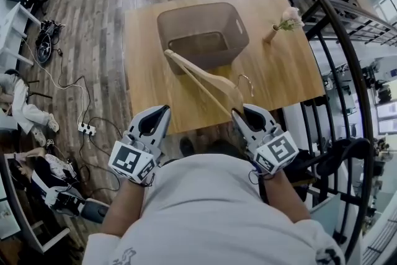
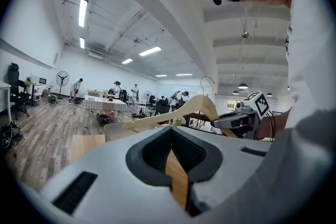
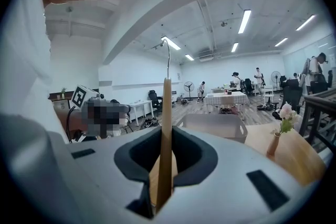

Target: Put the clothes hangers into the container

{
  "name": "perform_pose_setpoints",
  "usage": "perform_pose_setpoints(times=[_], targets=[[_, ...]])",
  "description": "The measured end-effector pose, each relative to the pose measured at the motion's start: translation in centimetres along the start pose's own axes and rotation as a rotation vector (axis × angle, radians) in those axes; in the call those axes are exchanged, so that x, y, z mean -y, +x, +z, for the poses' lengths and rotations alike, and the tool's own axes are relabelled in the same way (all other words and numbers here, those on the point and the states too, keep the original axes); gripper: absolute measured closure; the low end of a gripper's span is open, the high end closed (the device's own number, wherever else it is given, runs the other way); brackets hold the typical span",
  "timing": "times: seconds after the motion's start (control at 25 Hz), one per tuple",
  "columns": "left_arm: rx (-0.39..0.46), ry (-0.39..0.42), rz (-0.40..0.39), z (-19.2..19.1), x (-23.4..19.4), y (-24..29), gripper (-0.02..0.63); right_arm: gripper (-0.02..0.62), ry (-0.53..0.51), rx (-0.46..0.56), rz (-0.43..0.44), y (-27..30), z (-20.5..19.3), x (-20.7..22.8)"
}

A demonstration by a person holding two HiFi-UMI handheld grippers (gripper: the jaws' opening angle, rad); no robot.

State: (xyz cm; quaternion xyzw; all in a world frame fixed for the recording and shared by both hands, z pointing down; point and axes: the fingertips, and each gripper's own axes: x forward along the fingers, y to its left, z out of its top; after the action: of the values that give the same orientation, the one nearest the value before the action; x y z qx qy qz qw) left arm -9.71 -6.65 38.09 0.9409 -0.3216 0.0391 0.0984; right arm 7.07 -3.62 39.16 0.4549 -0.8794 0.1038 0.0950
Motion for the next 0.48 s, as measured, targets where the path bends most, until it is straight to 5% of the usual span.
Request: perform_pose_setpoints(times=[0.48], targets=[[-0.008, -0.026, 0.035, 0.0, -2.1, 2.9, 0.6, 0.535, -0.045, -0.047, 0.032, 3.2, 0.4, 3.8]])
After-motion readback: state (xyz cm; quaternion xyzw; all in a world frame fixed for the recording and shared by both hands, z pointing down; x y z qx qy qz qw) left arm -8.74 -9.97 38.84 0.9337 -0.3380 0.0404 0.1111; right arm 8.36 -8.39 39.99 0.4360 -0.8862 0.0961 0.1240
